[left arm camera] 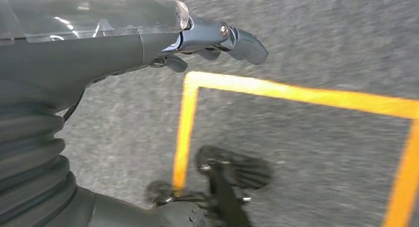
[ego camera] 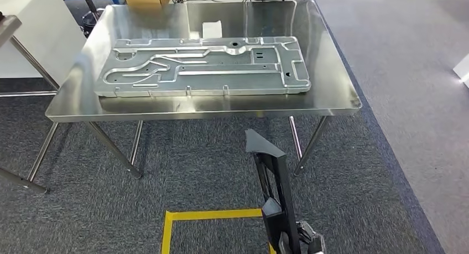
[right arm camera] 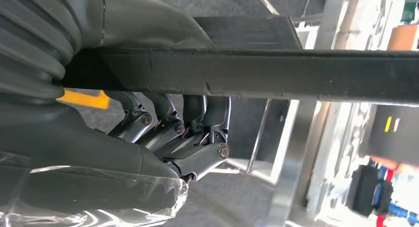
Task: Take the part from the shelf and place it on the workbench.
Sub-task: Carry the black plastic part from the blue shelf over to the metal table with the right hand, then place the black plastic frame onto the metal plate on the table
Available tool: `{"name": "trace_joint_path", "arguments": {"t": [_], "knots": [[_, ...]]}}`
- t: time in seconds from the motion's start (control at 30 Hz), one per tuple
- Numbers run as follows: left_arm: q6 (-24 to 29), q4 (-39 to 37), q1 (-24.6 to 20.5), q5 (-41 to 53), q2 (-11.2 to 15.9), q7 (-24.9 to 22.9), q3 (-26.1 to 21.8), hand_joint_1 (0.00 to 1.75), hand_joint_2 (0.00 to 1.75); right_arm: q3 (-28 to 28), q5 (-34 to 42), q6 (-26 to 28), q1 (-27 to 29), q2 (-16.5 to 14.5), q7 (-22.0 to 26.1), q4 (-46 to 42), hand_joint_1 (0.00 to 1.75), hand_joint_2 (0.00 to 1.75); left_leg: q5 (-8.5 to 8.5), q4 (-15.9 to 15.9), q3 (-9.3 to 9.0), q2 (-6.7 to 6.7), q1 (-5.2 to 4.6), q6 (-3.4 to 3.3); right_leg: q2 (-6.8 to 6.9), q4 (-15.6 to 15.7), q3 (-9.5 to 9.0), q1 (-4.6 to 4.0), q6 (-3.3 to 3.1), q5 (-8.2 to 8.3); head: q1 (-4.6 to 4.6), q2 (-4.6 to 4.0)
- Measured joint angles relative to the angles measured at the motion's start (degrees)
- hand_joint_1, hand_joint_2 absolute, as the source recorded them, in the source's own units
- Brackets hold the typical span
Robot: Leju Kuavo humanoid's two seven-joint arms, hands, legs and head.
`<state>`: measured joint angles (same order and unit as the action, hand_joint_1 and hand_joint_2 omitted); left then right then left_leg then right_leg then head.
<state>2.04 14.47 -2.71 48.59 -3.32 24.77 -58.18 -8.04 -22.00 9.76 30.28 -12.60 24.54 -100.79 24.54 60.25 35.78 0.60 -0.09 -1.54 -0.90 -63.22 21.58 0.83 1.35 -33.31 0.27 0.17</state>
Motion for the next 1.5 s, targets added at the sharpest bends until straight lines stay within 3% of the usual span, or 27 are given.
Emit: {"name": "trace_joint_path", "arguments": {"t": [0.03,0.07,0.1,0.13,0.2,0.23,0.27,0.33,0.37,0.4,0.5,0.57,0.63,0.67,0.7,0.73,0.8,0.83,0.87,1.0,1.07,1.17,1.2,1.23,1.33,1.4,1.5], "knots": [[-0.03,0.00,-0.17,0.02,0.00,0.03,-0.02,0.00,1.75,0.15,-0.01,-0.08,-0.16,-0.02,0.03,0.00,1.75,1.75,0.52,-0.72,-1.26,0.08,0.14,-0.31,0.14,-4.49,2.94,0.00,0.08,1.09,0.10,0.00],[-0.05,0.00,-0.20,0.04,0.00,0.04,-0.04,0.00,1.75,0.34,-0.04,-0.22,-0.20,-0.03,0.05,0.02,1.75,1.75,1.03,-1.40,-2.55,0.04,0.25,-0.52,0.30,-8.31,6.04,0.03,0.07,0.85,0.24,-0.01],[-0.06,0.00,-0.20,0.05,0.00,0.07,-0.08,0.00,1.75,0.59,-0.11,-0.45,-0.15,-0.03,0.08,0.06,1.75,1.75,1.58,-1.91,-3.82,0.06,0.29,-0.69,0.37,-10.64,8.91,0.01,0.14,-1.04,0.31,-0.01],[-0.05,0.00,-0.17,0.05,0.00,0.09,-0.15,0.00,1.75,0.85,-0.25,-0.70,-0.09,-0.04,0.09,0.10,1.75,1.75,2.21,-2.31,-5.09,0.15,0.30,-0.75,0.41,-11.57,11.30,0.02,0.24,-3.98,0.33,0.00],[-0.06,0.00,-0.09,0.07,-0.02,0.20,-0.34,0.00,1.75,1.43,-0.84,-1.36,0.00,-0.25,0.16,0.17,1.75,1.75,3.84,-2.83,-7.70,0.49,0.31,-0.58,0.51,-10.14,14.80,0.01,0.46,-9.46,0.42,0.00],[-0.06,0.00,-0.06,0.11,-0.05,0.27,-0.43,0.00,1.75,1.72,-1.19,-1.68,0.01,-0.44,0.22,0.18,1.75,1.75,4.80,-2.95,-8.97,0.66,0.30,-0.44,0.54,-8.18,15.95,-0.03,0.46,-9.85,0.48,-0.01],[-0.06,0.00,0.00,0.15,-0.12,0.34,-0.51,0.00,1.75,2.01,-1.58,-1.98,0.05,-0.69,0.27,0.21,1.75,1.75,5.85,-3.02,-10.02,0.77,0.29,-0.29,0.57,-5.40,16.81,-0.12,0.29,-7.39,0.55,-0.01],[-0.07,-0.07,0.04,0.24,-0.32,0.47,-0.63,0.00,1.75,2.57,-2.09,-2.37,0.23,-1.13,0.37,0.36,1.75,1.75,7.94,-2.79,-11.88,0.92,0.10,0.11,0.51,-0.20,17.79,-0.50,-0.46,3.06,0.50,-0.01],[-0.08,-0.10,0.05,0.26,-0.40,0.54,-0.67,0.00,1.75,2.82,-2.30,-2.49,0.33,-1.37,0.38,0.43,1.75,1.75,8.81,-2.84,-12.43,1.01,0.03,0.44,0.44,1.28,17.93,-0.67,-0.97,7.47,0.45,-0.01],[-0.08,-0.13,0.00,0.27,-0.45,0.59,-0.70,0.00,1.75,3.03,-2.39,-2.59,0.39,-1.62,0.41,0.47,1.75,1.75,9.27,-2.80,-13.02,1.06,-0.01,0.81,0.38,1.88,17.86,-0.85,-1.51,9.75,0.38,0.00],[-0.09,-0.14,-0.31,0.31,-0.48,0.74,-0.76,0.00,1.75,3.55,-2.61,-2.90,0.28,-2.37,0.48,0.46,1.75,1.75,8.66,-0.84,-12.66,0.80,0.15,1.80,0.29,3.16,16.31,-0.72,-2.86,9.34,0.33,-0.01],[-0.13,-0.16,-0.58,0.39,-0.53,0.80,-0.83,0.00,1.75,3.86,-2.93,-3.09,0.22,-2.86,0.54,0.49,1.75,1.75,9.40,4.68,-9.59,0.35,0.34,2.31,0.38,4.27,14.63,-0.44,-3.46,8.78,0.10,-0.01],[-0.16,-0.17,-0.60,0.53,-0.53,0.81,-0.92,0.00,1.75,4.11,-3.26,-3.22,0.23,-3.25,0.57,0.57,1.75,1.75,12.60,10.60,-5.36,0.05,0.58,2.81,0.45,4.65,13.29,-0.43,-3.73,7.87,-0.07,0.00],[-0.16,-0.17,-0.56,0.57,-0.51,0.79,-0.97,0.00,1.75,4.26,-3.40,-3.31,0.24,-3.40,0.57,0.66,1.75,1.75,14.00,12.04,-3.69,-0.03,0.72,3.01,0.41,4.66,12.70,-0.42,-3.71,7.35,-0.08,0.00],[-0.16,-0.17,-0.53,0.62,-0.50,0.76,-1.02,0.00,1.75,4.42,-3.54,-3.45,0.25,-3.56,0.57,0.77,1.75,1.75,14.07,11.90,-2.67,-0.10,0.83,3.14,0.37,4.63,12.06,-0.41,-3.64,6.81,-0.08,-0.01],[-0.16,-0.17,-0.51,0.65,-0.50,0.73,-1.05,0.00,1.75,4.57,-3.70,-3.62,0.26,-3.70,0.57,0.88,1.75,1.75,12.41,10.09,-2.40,-0.16,0.96,3.25,0.34,4.60,11.34,-0.38,-3.52,6.27,-0.09,-0.01],[-0.16,-0.18,-0.46,0.67,-0.50,0.66,-1.16,0.00,1.75,4.88,-3.97,-3.88,0.23,-4.01,0.57,1.05,1.75,1.75,6.33,3.62,-3.32,-0.24,1.12,3.28,0.31,4.58,9.89,-0.34,-3.14,5.25,-0.05,-0.02],[-0.16,-0.19,-0.47,0.68,-0.51,0.64,-1.24,0.00,1.75,5.02,-4.05,-3.94,0.20,-4.12,0.59,1.10,1.75,1.75,4.50,0.85,-3.67,-0.29,1.02,3.20,0.29,4.56,9.49,-0.36,-2.88,4.93,-0.07,-0.02],[-0.16,-0.19,-0.47,0.68,-0.51,0.62,-1.32,0.00,1.75,5.15,-4.09,-3.96,0.18,-4.23,0.61,1.15,1.75,1.75,3.44,-0.72,-3.86,-0.33,0.89,2.93,0.27,4.55,9.34,-0.40,-2.56,4.68,-0.14,-0.02],[-0.22,-0.20,-0.37,0.69,-0.50,0.56,-1.64,0.00,1.75,5.44,-4.46,-3.89,0.16,-4.58,0.83,1.28,1.75,1.75,2.44,-1.73,-3.89,-0.38,0.82,1.29,0.36,4.28,9.46,-0.49,-1.16,3.84,-0.24,0.00],[-0.37,-0.20,-0.49,0.79,-0.53,0.55,-1.79,0.00,1.75,5.51,-5.18,-3.66,0.02,-4.73,1.31,1.26,1.75,1.75,2.19,-2.34,-4.20,-0.48,1.08,0.55,0.54,0.64,11.18,-0.48,-0.72,1.49,-0.08,-0.01],[-0.69,-0.20,-0.60,1.26,-0.54,0.49,-1.96,0.00,1.75,5.47,-6.94,-2.18,-0.28,-4.76,2.17,0.35,1.75,1.75,2.47,-2.35,-4.35,-0.53,0.87,0.05,0.61,-10.01,17.03,-0.38,-0.46,-2.67,0.02,-0.02],[-0.78,-0.20,-0.60,1.52,-0.55,0.46,-1.98,0.00,1.75,5.28,-7.51,-1.20,-0.42,-4.66,2.18,-0.42,1.75,1.75,2.60,-2.31,-4.45,-0.51,0.80,0.00,0.61,-11.42,18.08,-0.35,-0.45,-2.39,0.03,-0.02],[-0.84,-0.20,-0.60,1.78,-0.56,0.44,-1.99,0.00,1.75,4.85,-8.06,0.20,-0.65,-4.39,1.90,-1.48,1.75,1.75,2.76,-2.27,-4.62,-0.46,0.75,0.02,0.61,-10.59,18.01,-0.35,-0.52,-0.97,0.02,-0.02],[-1.17,-0.22,-0.67,2.91,-0.73,0.34,-2.03,0.00,1.75,2.13,-10.16,7.12,-2.54,-1.91,-1.03,-5.97,1.75,1.75,3.46,-2.03,-5.26,-0.33,0.54,0.44,0.61,0.10,13.42,-0.60,-1.31,5.09,0.02,-0.01],[-1.48,-0.27,-0.82,3.57,-0.88,0.27,-2.07,0.00,1.75,-0.07,-11.27,11.58,-4.64,0.71,-3.84,-9.15,1.75,1.75,3.78,-1.94,-5.33,-0.32,0.36,0.94,0.57,3.97,11.72,-0.89,-1.75,6.08,-0.02,-0.02],[-1.67,-0.28,-1.02,3.98,-0.91,0.21,-2.14,0.00,1.75,-2.39,-11.74,13.84,-7.00,3.71,-6.15,-12.75,1.75,1.75,4.16,-1.95,-5.58,-0.32,0.26,1.77,0.49,4.70,11.36,-0.67,-2.22,6.15,-0.02,-0.02]]}}
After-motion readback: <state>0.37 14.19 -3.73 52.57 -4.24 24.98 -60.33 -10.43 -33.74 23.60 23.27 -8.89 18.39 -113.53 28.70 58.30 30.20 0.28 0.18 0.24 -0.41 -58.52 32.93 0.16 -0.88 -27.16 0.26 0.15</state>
